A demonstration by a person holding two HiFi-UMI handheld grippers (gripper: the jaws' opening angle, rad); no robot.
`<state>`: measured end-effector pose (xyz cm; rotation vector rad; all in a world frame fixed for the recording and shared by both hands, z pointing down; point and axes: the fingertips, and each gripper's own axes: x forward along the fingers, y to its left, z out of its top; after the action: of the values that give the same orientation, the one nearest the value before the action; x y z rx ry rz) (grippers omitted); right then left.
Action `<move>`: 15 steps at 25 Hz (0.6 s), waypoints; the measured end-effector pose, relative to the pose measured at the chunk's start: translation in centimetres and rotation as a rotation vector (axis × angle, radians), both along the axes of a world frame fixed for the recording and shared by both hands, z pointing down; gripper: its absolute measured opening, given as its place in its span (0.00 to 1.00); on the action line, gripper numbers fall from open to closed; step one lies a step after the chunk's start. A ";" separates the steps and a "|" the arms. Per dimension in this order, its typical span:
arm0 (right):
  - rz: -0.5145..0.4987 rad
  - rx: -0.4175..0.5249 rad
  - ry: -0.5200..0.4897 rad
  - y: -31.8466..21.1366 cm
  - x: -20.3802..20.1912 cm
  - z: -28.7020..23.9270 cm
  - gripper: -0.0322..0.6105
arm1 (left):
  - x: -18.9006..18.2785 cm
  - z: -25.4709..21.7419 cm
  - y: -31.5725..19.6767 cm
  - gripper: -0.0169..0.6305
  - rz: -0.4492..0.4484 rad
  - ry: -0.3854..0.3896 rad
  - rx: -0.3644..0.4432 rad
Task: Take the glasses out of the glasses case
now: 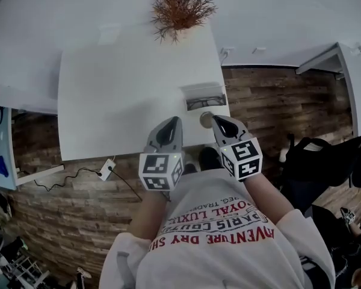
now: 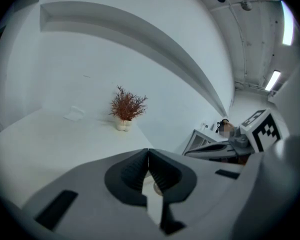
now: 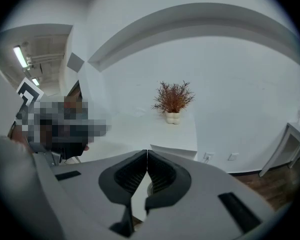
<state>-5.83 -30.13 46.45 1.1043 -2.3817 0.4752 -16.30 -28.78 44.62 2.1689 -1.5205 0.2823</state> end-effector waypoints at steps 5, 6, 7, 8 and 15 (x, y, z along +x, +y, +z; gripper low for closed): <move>-0.161 -0.111 0.084 -1.4 -1.6 3.6 0.07 | -0.9 2.4 -1.0 0.03 -0.039 -0.008 -0.070; -0.197 -0.128 0.105 -1.5 -1.9 4.3 0.07 | -1.0 2.8 -1.1 0.03 -0.052 -0.009 -0.087; -0.230 -0.138 0.127 -1.7 -2.1 4.9 0.07 | -1.2 3.3 -1.3 0.03 -0.066 -0.007 -0.102; -0.257 -0.143 0.149 -2.0 -2.2 5.3 0.07 | -1.4 3.7 -1.5 0.03 -0.080 -0.004 -0.116; -0.396 -0.192 0.235 -4.6 -2.8 8.9 0.19 | -1.6 7.1 -3.2 0.03 -0.160 0.003 -0.207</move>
<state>-8.63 -34.69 55.31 0.5507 -2.2154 0.3983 -17.92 -31.94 51.68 1.8764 -1.5779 0.3658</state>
